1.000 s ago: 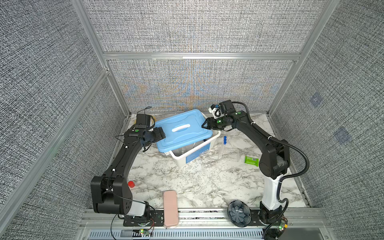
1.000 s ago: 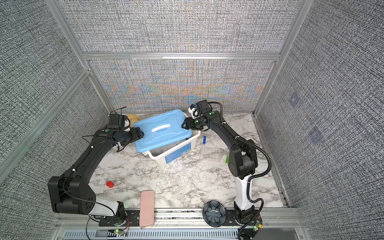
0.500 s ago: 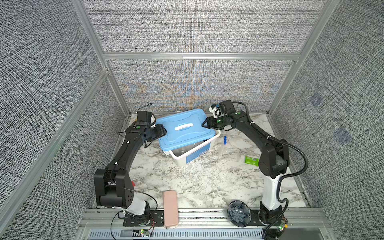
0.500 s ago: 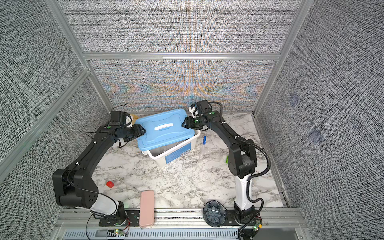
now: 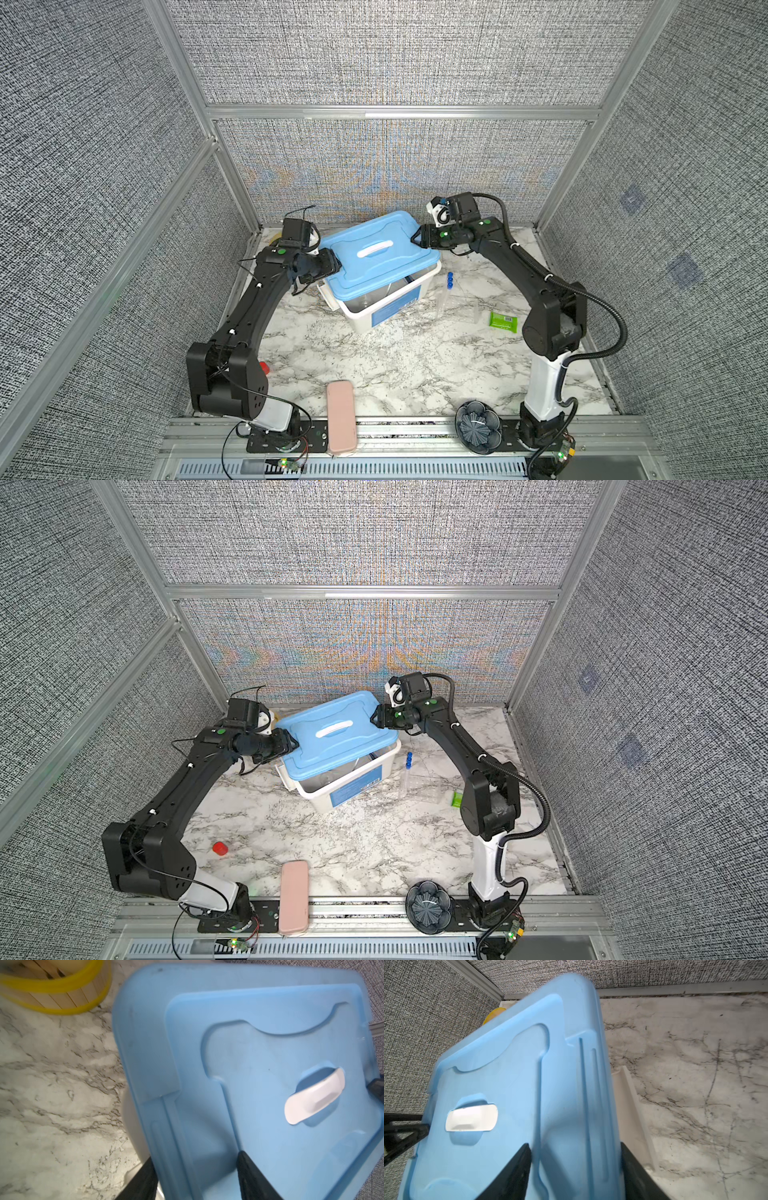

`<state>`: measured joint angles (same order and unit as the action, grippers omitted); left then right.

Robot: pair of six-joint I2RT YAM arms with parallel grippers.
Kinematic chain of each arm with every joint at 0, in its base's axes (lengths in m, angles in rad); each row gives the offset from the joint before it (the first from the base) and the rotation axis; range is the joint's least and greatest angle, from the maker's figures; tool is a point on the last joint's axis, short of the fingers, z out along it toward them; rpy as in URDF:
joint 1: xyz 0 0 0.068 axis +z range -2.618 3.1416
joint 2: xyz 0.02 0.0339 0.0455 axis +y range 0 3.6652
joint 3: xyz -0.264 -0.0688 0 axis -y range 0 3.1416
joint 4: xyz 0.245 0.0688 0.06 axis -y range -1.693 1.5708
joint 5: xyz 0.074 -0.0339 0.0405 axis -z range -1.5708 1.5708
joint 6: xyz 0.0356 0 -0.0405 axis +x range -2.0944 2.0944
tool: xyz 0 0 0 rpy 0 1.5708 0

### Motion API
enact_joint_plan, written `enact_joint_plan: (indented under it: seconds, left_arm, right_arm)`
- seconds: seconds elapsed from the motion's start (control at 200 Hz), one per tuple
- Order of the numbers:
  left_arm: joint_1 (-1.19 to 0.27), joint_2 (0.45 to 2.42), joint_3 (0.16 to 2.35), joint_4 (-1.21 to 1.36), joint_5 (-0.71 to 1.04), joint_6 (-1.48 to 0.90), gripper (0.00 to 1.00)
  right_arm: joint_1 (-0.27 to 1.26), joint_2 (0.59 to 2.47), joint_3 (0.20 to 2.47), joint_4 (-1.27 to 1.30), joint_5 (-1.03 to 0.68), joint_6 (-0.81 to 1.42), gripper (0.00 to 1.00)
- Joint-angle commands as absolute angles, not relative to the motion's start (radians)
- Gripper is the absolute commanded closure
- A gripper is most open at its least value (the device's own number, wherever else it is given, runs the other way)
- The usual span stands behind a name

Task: Organize the chemistry lab equipment

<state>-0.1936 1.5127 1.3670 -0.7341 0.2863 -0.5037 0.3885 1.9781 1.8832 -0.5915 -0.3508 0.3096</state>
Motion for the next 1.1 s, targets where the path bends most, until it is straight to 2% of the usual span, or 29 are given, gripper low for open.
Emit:
enact_joint_plan:
  seconds: [0.0, 0.905, 1.095]
  left_arm:
    - [-0.23, 1.508, 1.36, -0.702, 0.419, -0.52, 0.42]
    - [-0.298, 1.315, 1.203, -0.757, 0.135, -0.576, 0.45]
    - [-0.298, 1.342, 1.245, -0.831, 0.122, -0.561, 0.45]
  right_arm:
    - [0.393, 1.979, 1.893, -0.592, -0.415, 0.277, 0.39]
    - [0.381, 2.032, 1.879, -0.541, -0.401, 0.052, 0.38]
    - [0.387, 2.049, 1.89, -0.535, -0.391, 0.035, 0.38]
